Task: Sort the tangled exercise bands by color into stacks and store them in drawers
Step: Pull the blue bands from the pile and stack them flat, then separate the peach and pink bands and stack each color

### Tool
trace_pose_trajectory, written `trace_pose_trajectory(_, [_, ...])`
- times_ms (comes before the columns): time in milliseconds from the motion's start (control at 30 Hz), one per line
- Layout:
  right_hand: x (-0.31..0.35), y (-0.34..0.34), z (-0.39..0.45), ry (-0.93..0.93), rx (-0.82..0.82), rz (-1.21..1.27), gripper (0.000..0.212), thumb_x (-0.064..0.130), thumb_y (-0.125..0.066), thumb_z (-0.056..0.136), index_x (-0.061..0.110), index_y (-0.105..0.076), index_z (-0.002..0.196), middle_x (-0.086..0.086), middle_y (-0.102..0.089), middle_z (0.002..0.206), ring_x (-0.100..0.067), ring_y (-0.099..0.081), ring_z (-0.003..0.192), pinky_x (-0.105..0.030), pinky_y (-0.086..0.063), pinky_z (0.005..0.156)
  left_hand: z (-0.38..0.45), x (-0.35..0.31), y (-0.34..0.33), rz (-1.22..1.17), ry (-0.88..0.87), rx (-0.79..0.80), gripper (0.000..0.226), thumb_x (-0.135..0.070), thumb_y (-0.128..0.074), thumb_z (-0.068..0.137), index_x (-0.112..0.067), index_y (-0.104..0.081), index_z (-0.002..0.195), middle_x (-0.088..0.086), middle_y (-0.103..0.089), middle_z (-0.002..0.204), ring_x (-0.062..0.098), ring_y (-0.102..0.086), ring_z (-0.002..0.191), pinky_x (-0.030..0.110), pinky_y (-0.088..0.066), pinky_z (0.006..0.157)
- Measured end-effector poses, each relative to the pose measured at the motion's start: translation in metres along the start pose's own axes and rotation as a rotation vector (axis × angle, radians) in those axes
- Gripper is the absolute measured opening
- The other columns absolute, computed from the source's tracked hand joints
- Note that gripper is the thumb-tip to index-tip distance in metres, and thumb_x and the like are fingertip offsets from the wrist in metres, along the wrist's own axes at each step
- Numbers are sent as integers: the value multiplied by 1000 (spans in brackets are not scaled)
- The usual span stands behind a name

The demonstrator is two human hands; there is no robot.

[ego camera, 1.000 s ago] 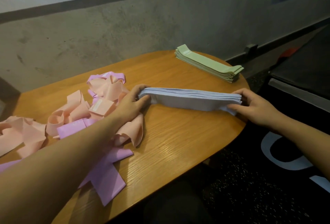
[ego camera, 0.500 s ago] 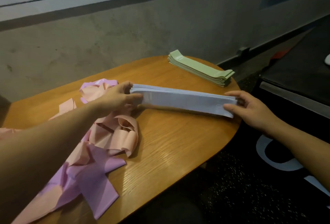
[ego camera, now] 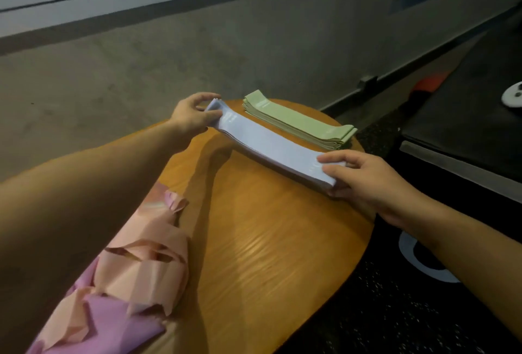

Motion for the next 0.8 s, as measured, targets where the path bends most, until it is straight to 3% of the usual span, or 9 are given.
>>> trace_pose_trajectory(200, [0,-4,37,-46,-43,-65,16,17,-62,96,27,-74,104,-4,-70,84,-14,-68,74,-30,-63,70,45,14,-16,5,65,-70,38,-13,-68,95,-24,-62,131,12,-59,126,27,-63,106,36,-58,86])
trace_pose_trajectory(333, [-10,-7,48,-36,-12,-208,16,22,-62,95,34,-71,100,4,-67,75,-12,-61,67,-27,-54,62,61,29,-31,25,90,-58,36,-15,-70,94,-24,-64,128,12,-59,129,29,-63,110,39,-59,91])
trace_pose_trajectory(500, [-10,-4,53,3,-17,-300,17,26,-61,94,36,-70,105,11,-66,73,-16,-65,75,-35,-56,72,75,32,-45,6,93,-49,35,-15,-66,97,-24,-62,130,10,-58,127,25,-63,108,35,-58,89])
trace_pose_trajectory(600, [-8,-3,60,27,-29,-304,19,24,-59,96,33,-69,110,12,-63,75,-4,-55,63,-21,-44,56,83,32,-51,2,90,-54,35,-15,-63,98,-24,-60,132,9,-57,123,23,-63,107,28,-58,78])
trace_pose_trajectory(667, [-9,-3,68,19,-34,-305,21,23,-56,97,31,-67,112,13,-59,76,-2,-50,61,-19,-37,54,88,38,-53,9,100,-74,34,-16,-63,99,-25,-60,131,8,-58,122,23,-63,106,29,-59,79])
trace_pose_trajectory(733, [-8,-6,72,16,-29,-359,21,26,-53,97,32,-65,114,14,-55,79,-3,-49,66,-21,-38,57,92,47,-54,46,124,-94,33,-18,-64,98,-28,-61,130,9,-59,125,25,-63,107,37,-59,90])
trace_pose_trajectory(800, [-6,-8,72,31,-30,-485,21,31,-51,97,36,-63,114,17,-50,84,-7,-53,81,-27,-50,73,94,53,-55,96,131,-101,34,-21,-65,98,-28,-62,131,11,-60,129,25,-62,104,37,-58,90])
Point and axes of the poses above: each hand's wrist, its own z-axis towards the middle knuckle, its own y-axis out of the back of the hand, x = y × z, the point moved 10 cm from there along z, towards the middle knuckle
